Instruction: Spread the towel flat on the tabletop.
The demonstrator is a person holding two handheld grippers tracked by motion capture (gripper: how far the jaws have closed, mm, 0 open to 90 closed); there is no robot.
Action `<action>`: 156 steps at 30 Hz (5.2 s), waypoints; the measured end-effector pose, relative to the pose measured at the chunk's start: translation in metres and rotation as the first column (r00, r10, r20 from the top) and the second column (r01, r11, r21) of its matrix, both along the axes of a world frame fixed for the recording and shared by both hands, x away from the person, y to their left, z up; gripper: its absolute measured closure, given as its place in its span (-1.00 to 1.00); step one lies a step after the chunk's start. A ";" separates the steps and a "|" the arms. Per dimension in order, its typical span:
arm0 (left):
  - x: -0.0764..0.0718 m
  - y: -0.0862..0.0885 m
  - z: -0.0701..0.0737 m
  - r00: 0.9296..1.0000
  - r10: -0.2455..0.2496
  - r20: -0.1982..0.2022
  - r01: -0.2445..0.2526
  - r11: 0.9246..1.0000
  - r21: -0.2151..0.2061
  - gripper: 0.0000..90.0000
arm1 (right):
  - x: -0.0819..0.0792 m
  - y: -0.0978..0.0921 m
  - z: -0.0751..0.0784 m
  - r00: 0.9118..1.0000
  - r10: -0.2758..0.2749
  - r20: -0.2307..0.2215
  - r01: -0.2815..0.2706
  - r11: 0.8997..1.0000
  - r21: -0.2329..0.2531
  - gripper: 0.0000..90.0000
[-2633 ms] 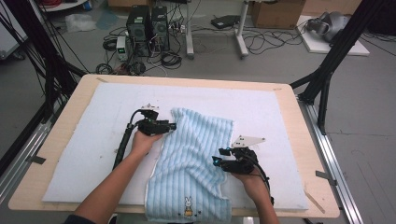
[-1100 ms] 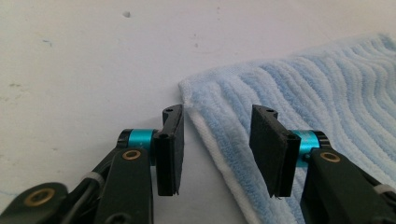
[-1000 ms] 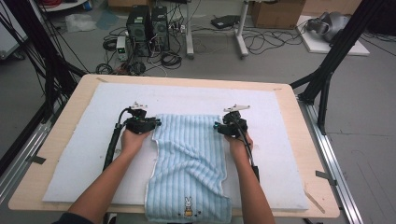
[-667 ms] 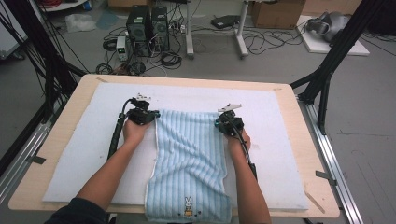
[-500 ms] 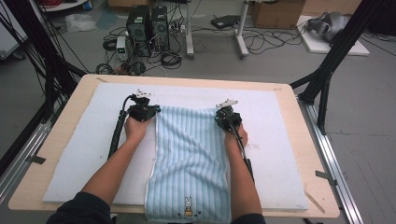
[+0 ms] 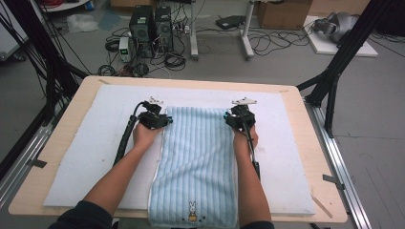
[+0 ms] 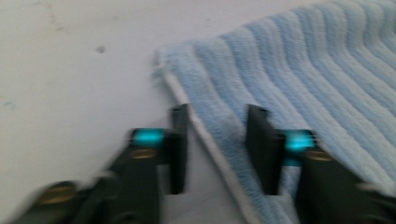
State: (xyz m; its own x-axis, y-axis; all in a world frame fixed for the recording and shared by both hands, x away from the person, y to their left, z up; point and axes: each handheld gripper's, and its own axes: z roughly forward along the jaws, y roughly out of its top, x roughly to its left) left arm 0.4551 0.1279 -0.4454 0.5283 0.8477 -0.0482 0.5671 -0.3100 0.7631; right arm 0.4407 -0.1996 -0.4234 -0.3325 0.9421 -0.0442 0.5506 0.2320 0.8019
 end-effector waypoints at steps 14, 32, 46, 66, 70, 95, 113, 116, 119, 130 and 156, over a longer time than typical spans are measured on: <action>-0.008 0.014 0.004 0.994 -0.037 -0.104 0.030 0.998 -0.062 0.90 | -0.016 0.040 -0.022 0.902 0.409 -0.141 -0.403 0.912 0.068 0.90; 0.007 0.020 -0.003 0.991 0.083 -0.108 -0.104 0.972 -0.208 0.18 | -0.031 0.007 0.001 0.939 0.334 -0.075 -0.326 0.939 0.106 0.50; 0.042 0.020 0.002 0.978 0.207 -0.016 -0.208 0.973 -0.099 0.95 | -0.037 -0.012 -0.012 0.976 0.201 -0.089 -0.192 0.976 0.102 0.40; 0.015 0.039 0.006 0.995 0.093 -0.035 -0.098 0.974 -0.204 0.06 | 0.014 0.018 -0.020 0.997 0.041 -0.068 -0.048 0.993 -0.110 0.93; 0.007 0.042 0.009 0.997 0.068 -0.032 -0.073 0.978 -0.194 0.04 | 0.015 0.019 -0.024 0.999 -0.022 -0.050 0.021 1.000 -0.021 0.63; 0.022 0.036 -0.002 0.991 0.133 -0.030 -0.135 0.984 -0.112 0.20 | -0.034 -0.016 -0.011 0.994 0.106 -0.041 -0.101 0.989 0.106 0.34; 0.005 0.024 -0.006 0.992 0.123 0.018 -0.121 0.989 -0.085 0.94 | -0.031 0.008 -0.024 0.993 0.091 -0.069 -0.095 0.994 -0.046 0.83; 0.006 0.029 -0.006 0.988 0.155 0.009 -0.153 0.983 -0.097 0.77 | -0.032 0.002 -0.021 0.993 0.088 -0.073 -0.089 0.996 0.001 0.60; 0.003 0.034 -0.004 0.990 0.137 -0.030 -0.139 0.983 -0.119 0.46 | -0.037 -0.004 -0.012 0.993 0.110 -0.046 -0.109 0.994 0.032 0.53; -0.048 0.045 -0.001 0.998 0.010 -0.064 -0.023 0.976 -0.217 0.21 | -0.074 -0.018 -0.004 0.981 0.193 -0.029 -0.191 0.979 0.077 0.57; -0.092 0.045 0.003 0.999 -0.038 0.020 0.041 0.986 -0.164 0.31 | -0.119 -0.009 -0.009 0.958 0.286 -0.013 -0.285 0.958 0.042 0.59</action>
